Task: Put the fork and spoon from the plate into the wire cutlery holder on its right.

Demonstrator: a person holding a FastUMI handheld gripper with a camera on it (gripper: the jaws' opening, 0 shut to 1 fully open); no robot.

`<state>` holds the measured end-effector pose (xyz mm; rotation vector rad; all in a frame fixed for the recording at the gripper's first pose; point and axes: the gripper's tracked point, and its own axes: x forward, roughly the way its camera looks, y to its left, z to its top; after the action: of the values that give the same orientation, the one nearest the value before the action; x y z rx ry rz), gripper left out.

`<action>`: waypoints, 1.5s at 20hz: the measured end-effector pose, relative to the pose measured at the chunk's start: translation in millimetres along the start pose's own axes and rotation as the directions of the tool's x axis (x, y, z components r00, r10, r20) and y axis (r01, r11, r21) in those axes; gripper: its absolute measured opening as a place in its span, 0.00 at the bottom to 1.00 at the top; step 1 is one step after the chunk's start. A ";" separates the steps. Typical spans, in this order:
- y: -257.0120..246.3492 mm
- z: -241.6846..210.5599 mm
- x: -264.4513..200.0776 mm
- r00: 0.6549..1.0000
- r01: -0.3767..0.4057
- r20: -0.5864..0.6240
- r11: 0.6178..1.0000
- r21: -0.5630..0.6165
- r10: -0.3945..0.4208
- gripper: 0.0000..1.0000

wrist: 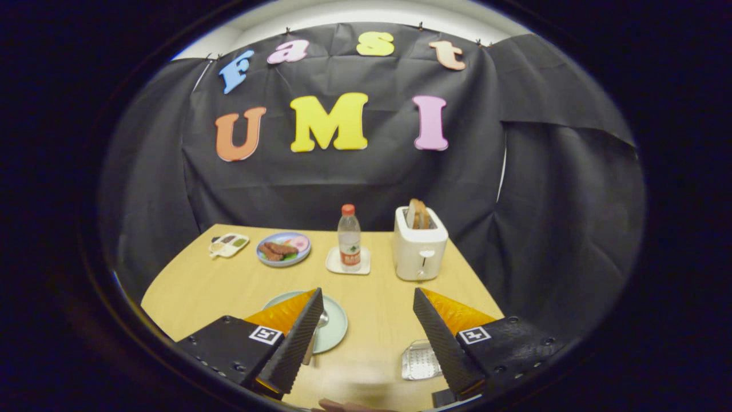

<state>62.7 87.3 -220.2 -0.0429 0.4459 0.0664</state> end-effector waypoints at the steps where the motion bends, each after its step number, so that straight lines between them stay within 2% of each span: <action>1: 8.1 -14.4 12.0 0.999 -0.001 -0.039 1.000 -0.014 0.000 0.96; 8: 75.3 -91.6 73.3 0.973 -0.050 -0.227 0.998 -0.047 0.038 0.96; 12: 94.8 -124.3 99.7 0.955 -0.049 -0.293 0.998 -0.032 0.037 0.94; 16: 96.3 -149.1 130.7 0.933 -0.004 -0.359 1.000 0.020 0.011 0.84; 17: 99.3 -153.3 135.5 0.929 -0.005 -0.370 0.999 0.043 0.021 0.73; 21: 96.4 -163.6 136.5 0.913 0.004 -0.409 0.998 0.061 0.021 0.51; 24: 99.9 -167.1 132.2 0.899 -0.019 -0.436 0.998 0.058 0.043 0.38; 25: 95.8 -166.8 129.9 0.896 -0.008 -0.444 0.999 0.039 0.024 0.37; 26: 88.2 -165.9 126.6 0.893 0.012 -0.451 1.000 0.022 -0.001 0.24; 27: 90.2 -169.5 129.6 0.890 0.003 -0.457 0.999 0.032 0.012 0.11; 30: 86.7 -163.4 116.3 0.874 -0.026 -0.485 1.000 0.017 0.031 0.12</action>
<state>90.8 171.0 -420.1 -0.0431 0.9531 0.0832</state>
